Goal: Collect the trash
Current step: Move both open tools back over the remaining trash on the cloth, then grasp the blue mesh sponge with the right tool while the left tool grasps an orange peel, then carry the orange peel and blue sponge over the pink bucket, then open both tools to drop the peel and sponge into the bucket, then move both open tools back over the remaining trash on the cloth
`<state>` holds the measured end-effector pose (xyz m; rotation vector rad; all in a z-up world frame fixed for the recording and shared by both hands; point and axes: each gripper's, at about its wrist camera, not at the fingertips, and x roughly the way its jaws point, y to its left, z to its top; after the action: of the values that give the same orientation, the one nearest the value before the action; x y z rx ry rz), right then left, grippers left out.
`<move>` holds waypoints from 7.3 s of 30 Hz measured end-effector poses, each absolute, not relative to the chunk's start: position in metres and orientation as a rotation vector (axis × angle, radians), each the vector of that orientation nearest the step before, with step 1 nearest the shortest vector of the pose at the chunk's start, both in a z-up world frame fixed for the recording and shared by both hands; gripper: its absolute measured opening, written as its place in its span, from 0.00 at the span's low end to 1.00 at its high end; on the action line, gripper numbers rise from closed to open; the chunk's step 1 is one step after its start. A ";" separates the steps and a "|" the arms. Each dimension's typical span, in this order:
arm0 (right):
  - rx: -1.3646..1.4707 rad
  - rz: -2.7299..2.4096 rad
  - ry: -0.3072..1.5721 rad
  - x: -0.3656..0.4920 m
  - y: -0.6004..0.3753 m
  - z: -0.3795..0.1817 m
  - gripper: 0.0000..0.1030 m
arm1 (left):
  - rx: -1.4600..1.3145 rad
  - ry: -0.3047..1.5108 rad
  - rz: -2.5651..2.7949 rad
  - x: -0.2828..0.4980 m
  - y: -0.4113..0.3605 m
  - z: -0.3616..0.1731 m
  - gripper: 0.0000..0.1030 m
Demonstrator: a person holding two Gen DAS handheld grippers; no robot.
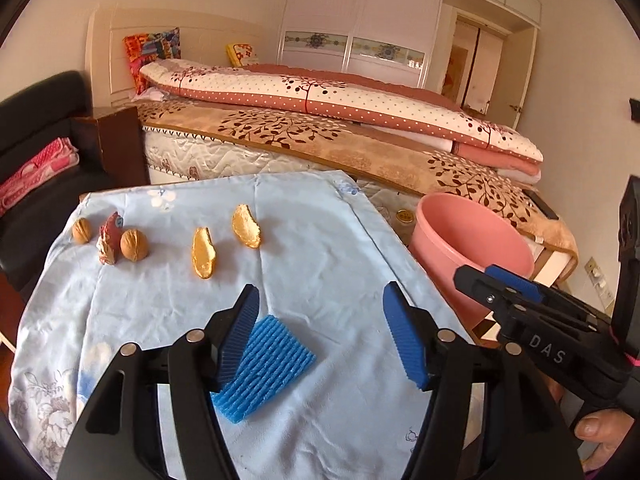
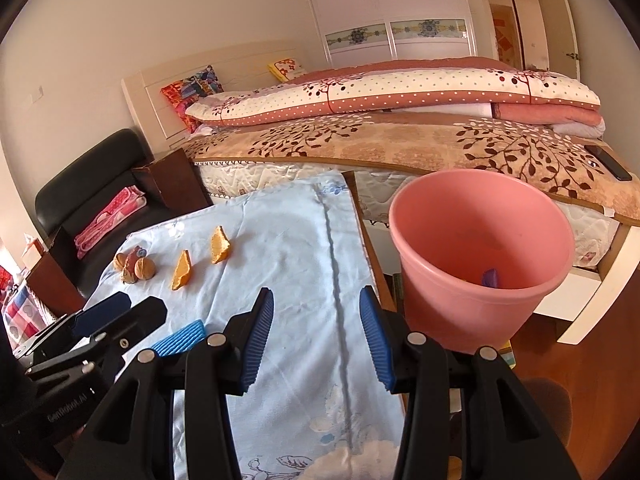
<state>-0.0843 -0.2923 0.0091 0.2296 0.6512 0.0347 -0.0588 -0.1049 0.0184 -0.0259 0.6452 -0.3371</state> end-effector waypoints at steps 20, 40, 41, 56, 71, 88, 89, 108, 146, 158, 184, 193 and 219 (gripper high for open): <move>0.138 0.295 0.783 -0.068 -0.238 -0.012 0.43 | -0.024 0.682 -0.152 -0.039 -0.019 0.010 0.63; -0.004 0.454 0.974 -0.032 -0.166 -0.053 0.18 | -0.017 0.674 -0.177 -0.011 0.004 0.008 0.63; -0.002 0.463 0.971 -0.032 -0.166 -0.054 0.08 | -0.017 0.678 -0.179 -0.009 0.004 0.007 0.63; 0.141 0.367 0.827 -0.026 -0.225 -0.020 0.06 | 0.016 0.776 -0.215 0.057 -0.042 -0.014 0.58; 0.191 0.339 0.828 -0.018 -0.252 -0.022 0.06 | 0.035 0.906 -0.122 0.088 -0.046 -0.052 0.22; 0.236 0.227 0.711 -0.021 -0.296 0.010 0.06 | 0.026 0.739 -0.304 0.053 -0.109 0.017 0.20; 0.240 0.216 0.703 -0.021 -0.300 0.013 0.06 | 0.029 0.733 -0.319 0.053 -0.116 0.020 0.20; 0.359 -0.073 0.604 -0.039 -0.415 0.036 0.06 | 0.102 0.635 -0.521 0.037 -0.242 0.048 0.20; 0.421 -0.232 0.698 -0.032 -0.480 -0.020 0.07 | 0.135 0.772 -0.731 0.046 -0.330 -0.006 0.35; 0.425 -0.242 0.697 -0.033 -0.479 -0.020 0.10 | 0.114 0.766 -0.721 0.044 -0.324 -0.001 0.47; 0.399 -0.231 0.615 -0.056 -0.450 0.013 0.43 | 0.091 0.664 -0.684 0.019 -0.276 0.034 0.47; 0.384 -0.152 0.589 -0.060 -0.419 0.022 0.44 | 0.082 0.606 -0.532 0.007 -0.220 0.041 0.47; 0.261 0.105 0.687 -0.019 -0.299 0.006 0.43 | -0.056 0.672 0.063 0.031 0.036 0.005 0.47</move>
<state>-0.0190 -0.2994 0.0061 0.2613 0.6870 0.1047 0.0312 0.0364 0.0048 -0.0564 0.6718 0.0626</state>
